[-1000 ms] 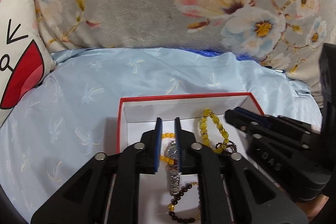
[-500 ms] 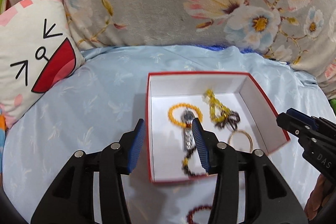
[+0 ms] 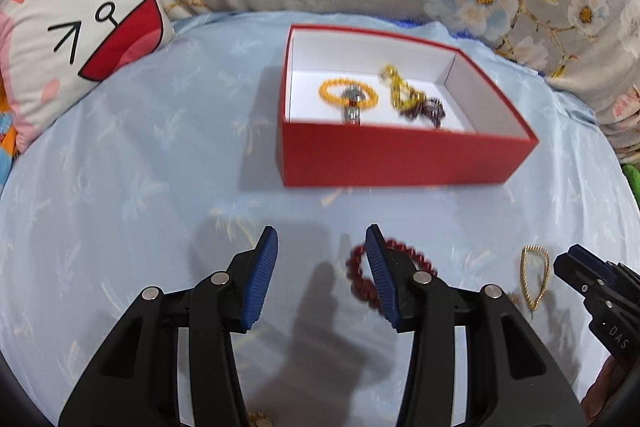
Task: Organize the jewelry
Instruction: 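Grasp the red bead bracelet with the left tool while the right tool grasps the gold chain bracelet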
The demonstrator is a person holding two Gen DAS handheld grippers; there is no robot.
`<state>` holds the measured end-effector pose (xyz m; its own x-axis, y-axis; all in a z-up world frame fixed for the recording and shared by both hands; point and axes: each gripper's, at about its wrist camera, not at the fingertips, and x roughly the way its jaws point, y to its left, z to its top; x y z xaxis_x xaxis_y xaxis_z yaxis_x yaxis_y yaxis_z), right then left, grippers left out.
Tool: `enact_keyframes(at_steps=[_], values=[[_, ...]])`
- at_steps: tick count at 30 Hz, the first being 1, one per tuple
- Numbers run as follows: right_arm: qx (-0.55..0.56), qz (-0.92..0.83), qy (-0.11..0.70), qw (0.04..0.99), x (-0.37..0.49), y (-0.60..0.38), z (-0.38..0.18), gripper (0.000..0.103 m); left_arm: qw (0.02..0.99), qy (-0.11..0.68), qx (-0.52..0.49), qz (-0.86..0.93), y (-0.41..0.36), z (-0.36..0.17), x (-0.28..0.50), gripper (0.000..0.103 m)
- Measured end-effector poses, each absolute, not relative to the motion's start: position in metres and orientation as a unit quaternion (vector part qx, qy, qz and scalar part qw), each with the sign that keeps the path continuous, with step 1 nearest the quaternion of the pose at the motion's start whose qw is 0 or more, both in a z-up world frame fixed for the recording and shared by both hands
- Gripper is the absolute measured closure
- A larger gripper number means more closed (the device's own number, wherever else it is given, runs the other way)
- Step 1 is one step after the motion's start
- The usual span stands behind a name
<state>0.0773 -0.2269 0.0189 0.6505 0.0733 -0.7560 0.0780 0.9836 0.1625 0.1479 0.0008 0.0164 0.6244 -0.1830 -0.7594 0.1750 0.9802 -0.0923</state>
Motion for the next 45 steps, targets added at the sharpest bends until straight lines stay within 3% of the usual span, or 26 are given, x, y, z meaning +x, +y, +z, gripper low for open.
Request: enact_keyframes(at_steps=[24, 26, 32, 45], values=[[0.094, -0.028, 0.428, 0.898, 0.086, -0.234, -0.01, 0.076, 0.904, 0.42, 0.051, -0.065, -0.029, -0.008, 0.146, 0.06], [0.092, -0.028, 0.427, 0.899, 0.087, -0.232, -0.011, 0.08, 0.904, 0.418, 0.052, -0.07, -0.03, -0.008, 0.145, 0.064], [0.101, -0.024, 0.428, 0.898, 0.086, -0.234, -0.012, 0.098, 0.903, 0.415, 0.054, -0.094, -0.033, -0.008, 0.143, 0.093], [0.118, -0.004, 0.406, 0.906, 0.077, -0.231, 0.006, 0.099, 0.891, 0.431, -0.009, -0.139, -0.015, 0.006, 0.128, 0.096]])
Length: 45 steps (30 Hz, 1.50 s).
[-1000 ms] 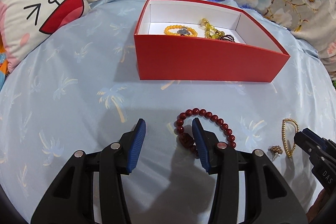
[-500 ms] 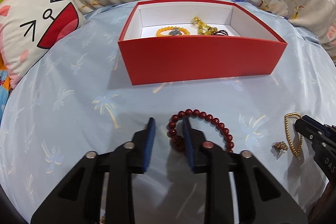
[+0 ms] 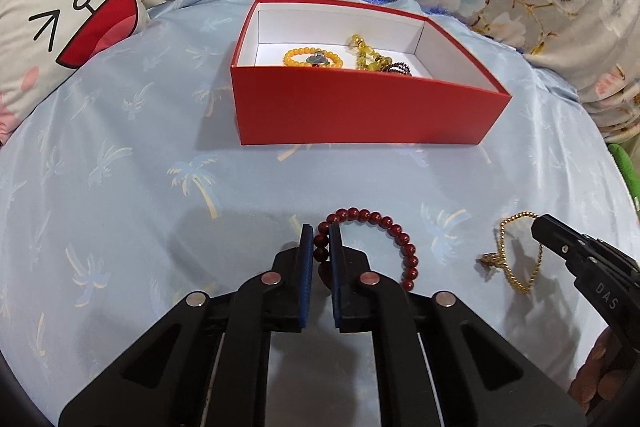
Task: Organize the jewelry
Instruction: 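Grasp the red bead bracelet with the left tool while the right tool grasps the gold chain bracelet, then lower the red bead and gold chain bracelets into the red box, open both tools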
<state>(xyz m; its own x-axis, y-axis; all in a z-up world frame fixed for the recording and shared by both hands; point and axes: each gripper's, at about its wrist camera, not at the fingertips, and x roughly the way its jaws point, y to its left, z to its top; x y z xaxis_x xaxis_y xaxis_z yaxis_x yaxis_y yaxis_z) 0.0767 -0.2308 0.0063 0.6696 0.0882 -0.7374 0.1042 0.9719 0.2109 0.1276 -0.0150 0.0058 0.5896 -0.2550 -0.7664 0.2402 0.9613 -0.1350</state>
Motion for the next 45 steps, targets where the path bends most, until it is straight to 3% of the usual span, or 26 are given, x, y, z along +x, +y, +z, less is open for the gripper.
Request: enact_keyframes(at_steps=[17, 29, 45], values=[[0.117, 0.019, 0.344, 0.932, 0.075, -0.223, 0.071, 0.099, 0.903, 0.389, -0.035, -0.18, -0.016, 0.069, 0.111, 0.096], [0.107, 0.047, 0.321, 0.94, 0.128, -0.213, 0.1, 0.099, 0.924, 0.334, -0.029, -0.186, -0.026, 0.116, 0.15, 0.096], [0.11, 0.071, 0.327, 0.936, 0.217, -0.192, 0.099, 0.099, 0.928, 0.333, -0.03, -0.161, -0.034, 0.104, 0.235, 0.096]])
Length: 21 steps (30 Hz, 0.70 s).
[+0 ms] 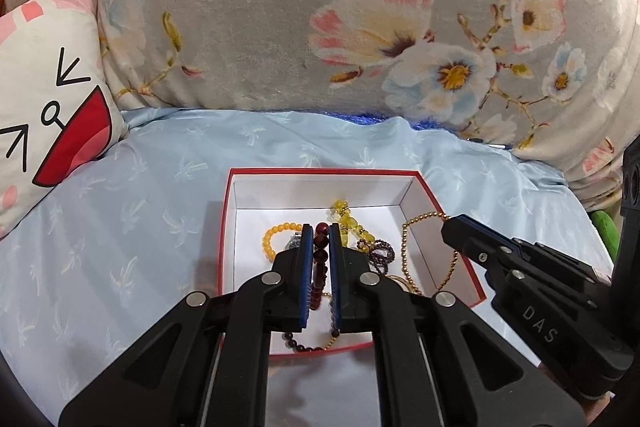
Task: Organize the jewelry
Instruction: 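Lower the red bead and gold chain bracelets into the red box, open both tools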
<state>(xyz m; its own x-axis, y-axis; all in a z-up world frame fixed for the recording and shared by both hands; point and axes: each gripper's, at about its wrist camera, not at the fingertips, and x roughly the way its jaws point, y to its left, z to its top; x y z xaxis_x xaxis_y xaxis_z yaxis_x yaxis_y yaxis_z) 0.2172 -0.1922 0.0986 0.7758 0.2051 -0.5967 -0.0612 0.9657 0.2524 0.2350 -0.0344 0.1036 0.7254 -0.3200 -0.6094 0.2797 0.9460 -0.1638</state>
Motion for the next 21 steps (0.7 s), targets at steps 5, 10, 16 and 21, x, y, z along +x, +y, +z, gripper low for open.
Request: enact_keyframes(at_steps=[5, 10, 16, 21], values=[[0.108, 0.066, 0.345, 0.93, 0.232, -0.191, 0.079, 0.099, 0.926, 0.344, -0.021, -0.154, -0.038, 0.09, 0.248, 0.096], [0.102, 0.057, 0.358, 0.927, 0.241, -0.192, 0.064, 0.099, 0.921, 0.36, -0.017, -0.147, -0.039, 0.074, 0.261, 0.096], [0.1, 0.05, 0.372, 0.921, 0.252, -0.196, 0.05, 0.099, 0.919, 0.37, -0.012, -0.138, -0.04, 0.061, 0.271, 0.095], [0.093, 0.046, 0.382, 0.918, 0.255, -0.194, 0.044, 0.091, 0.917, 0.378, 0.002, -0.13, -0.043, 0.054, 0.275, 0.095]])
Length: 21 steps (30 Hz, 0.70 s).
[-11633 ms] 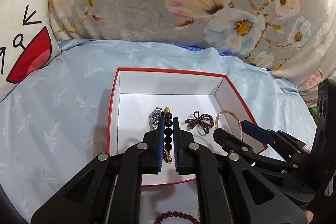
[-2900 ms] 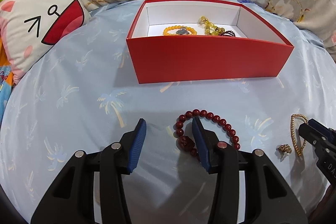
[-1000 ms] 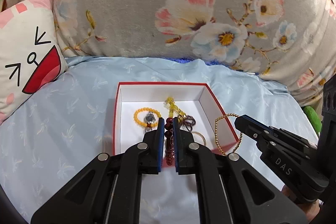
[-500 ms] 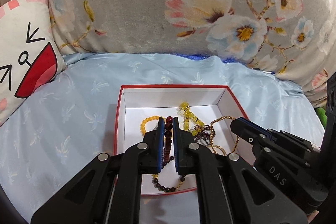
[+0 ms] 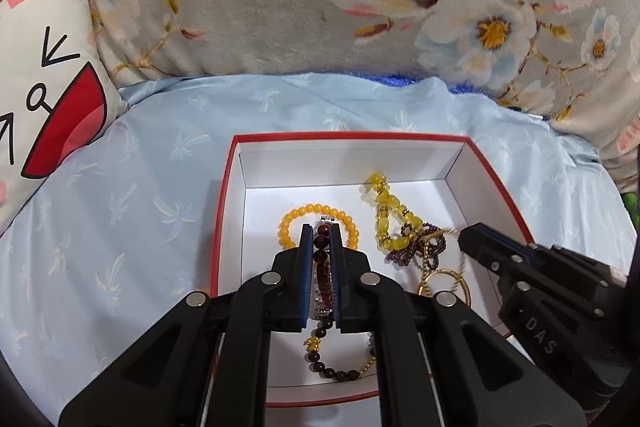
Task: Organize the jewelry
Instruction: 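Lower the red bead and gold chain bracelets into the red box, open both tools, then move the left tool to the small gold charm and close on it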
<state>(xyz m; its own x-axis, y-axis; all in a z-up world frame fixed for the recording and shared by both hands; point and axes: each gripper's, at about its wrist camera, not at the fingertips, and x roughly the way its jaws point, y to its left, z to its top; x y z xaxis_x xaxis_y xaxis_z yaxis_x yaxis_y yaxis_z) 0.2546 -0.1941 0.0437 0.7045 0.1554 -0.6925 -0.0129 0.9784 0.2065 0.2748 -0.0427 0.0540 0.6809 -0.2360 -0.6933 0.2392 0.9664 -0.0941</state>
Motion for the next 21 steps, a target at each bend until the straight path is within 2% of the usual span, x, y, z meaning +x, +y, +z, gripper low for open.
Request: enact_keyframes(at_steps=[2, 3, 4, 6, 11, 16, 21], values=[[0.097, 0.042, 0.377, 0.92, 0.251, -0.195, 0.046, 0.08, 0.915, 0.381, -0.002, -0.129, -0.042, 0.052, 0.275, 0.093], [0.1, 0.041, 0.374, 0.921, 0.249, -0.196, 0.047, 0.074, 0.916, 0.381, -0.001, -0.128, -0.042, 0.051, 0.274, 0.087], [0.101, 0.041, 0.371, 0.922, 0.247, -0.196, 0.048, 0.072, 0.916, 0.381, -0.001, -0.126, -0.042, 0.051, 0.273, 0.074], [0.099, 0.04, 0.369, 0.923, 0.243, -0.196, 0.051, 0.072, 0.918, 0.376, -0.001, -0.124, -0.043, 0.053, 0.271, 0.067], [0.103, 0.042, 0.357, 0.927, 0.23, -0.198, 0.061, 0.071, 0.92, 0.372, 0.004, -0.126, -0.043, 0.057, 0.265, 0.067], [0.107, 0.042, 0.35, 0.93, 0.209, -0.203, 0.067, 0.065, 0.922, 0.366, 0.005, -0.128, -0.038, 0.065, 0.25, 0.067], [0.114, 0.042, 0.355, 0.927, 0.184, -0.207, 0.065, 0.065, 0.924, 0.359, 0.0, -0.13, -0.029, 0.075, 0.225, 0.067]])
